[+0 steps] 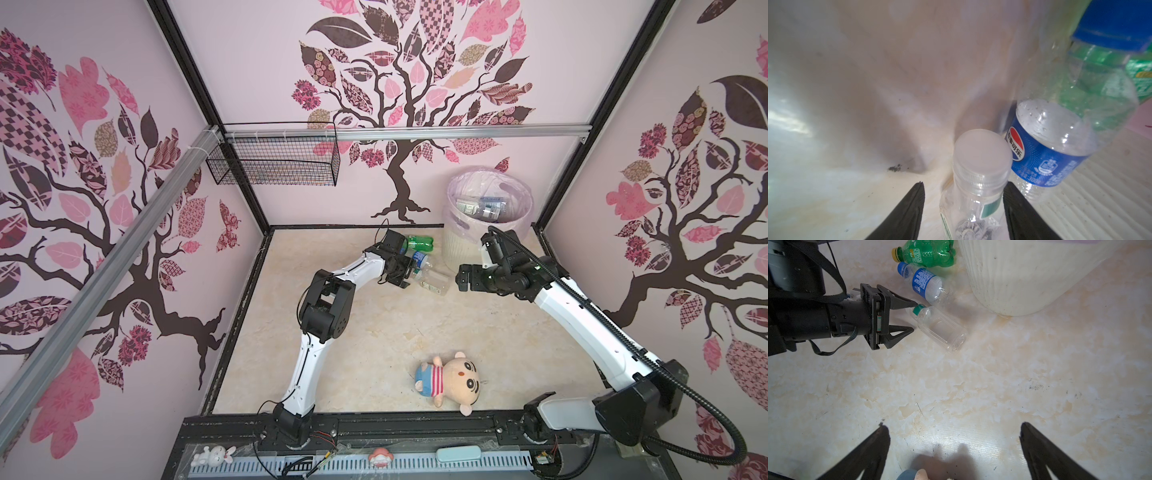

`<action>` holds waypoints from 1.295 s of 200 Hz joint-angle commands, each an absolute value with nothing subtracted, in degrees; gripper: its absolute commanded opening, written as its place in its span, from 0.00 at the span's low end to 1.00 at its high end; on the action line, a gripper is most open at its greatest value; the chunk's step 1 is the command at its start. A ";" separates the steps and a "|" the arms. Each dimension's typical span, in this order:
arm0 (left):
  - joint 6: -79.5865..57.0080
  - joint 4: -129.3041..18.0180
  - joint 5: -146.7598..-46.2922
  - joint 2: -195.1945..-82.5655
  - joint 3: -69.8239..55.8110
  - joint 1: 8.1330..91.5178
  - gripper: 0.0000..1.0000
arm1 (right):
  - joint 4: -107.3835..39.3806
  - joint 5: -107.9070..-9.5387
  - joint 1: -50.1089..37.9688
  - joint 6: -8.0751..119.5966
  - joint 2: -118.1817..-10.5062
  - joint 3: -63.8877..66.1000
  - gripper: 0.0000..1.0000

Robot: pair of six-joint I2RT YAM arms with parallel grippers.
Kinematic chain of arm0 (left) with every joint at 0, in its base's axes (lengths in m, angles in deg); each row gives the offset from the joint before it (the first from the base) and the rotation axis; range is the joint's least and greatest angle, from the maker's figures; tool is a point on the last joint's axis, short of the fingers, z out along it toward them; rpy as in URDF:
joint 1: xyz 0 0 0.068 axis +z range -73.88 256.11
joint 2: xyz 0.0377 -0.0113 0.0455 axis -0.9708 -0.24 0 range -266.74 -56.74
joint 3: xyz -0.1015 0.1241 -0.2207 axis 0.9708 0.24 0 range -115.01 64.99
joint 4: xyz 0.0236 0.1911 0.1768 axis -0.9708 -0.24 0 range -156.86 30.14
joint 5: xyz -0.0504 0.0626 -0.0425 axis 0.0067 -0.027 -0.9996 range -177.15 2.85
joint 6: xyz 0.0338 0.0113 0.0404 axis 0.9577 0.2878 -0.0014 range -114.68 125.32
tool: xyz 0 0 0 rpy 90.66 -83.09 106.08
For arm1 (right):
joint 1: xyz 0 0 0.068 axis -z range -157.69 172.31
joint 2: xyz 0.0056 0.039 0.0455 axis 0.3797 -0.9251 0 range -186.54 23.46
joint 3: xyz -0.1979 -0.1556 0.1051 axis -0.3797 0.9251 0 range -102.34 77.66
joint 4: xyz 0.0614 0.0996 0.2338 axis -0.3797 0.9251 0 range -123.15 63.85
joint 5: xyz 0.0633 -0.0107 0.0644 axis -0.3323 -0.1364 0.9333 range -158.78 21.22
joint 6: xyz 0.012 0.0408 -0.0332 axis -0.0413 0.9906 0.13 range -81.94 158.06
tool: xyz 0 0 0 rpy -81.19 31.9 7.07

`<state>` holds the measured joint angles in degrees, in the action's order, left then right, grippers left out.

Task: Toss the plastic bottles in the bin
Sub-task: 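Lower the left gripper onto the green-labelled bottle's cap and grasp it, then lift the green-labelled bottle with the left gripper while the right gripper grasps its body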

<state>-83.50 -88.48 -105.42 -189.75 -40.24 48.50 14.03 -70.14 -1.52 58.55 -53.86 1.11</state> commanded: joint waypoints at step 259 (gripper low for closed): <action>-79.71 -91.07 -102.98 -192.26 -40.76 43.95 0.41 | 13.57 -72.29 -1.94 57.69 -50.98 2.40 1.00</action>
<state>-81.71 -89.36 -103.73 -191.58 -41.61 44.06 13.31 -71.02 -1.61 58.55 -53.64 2.35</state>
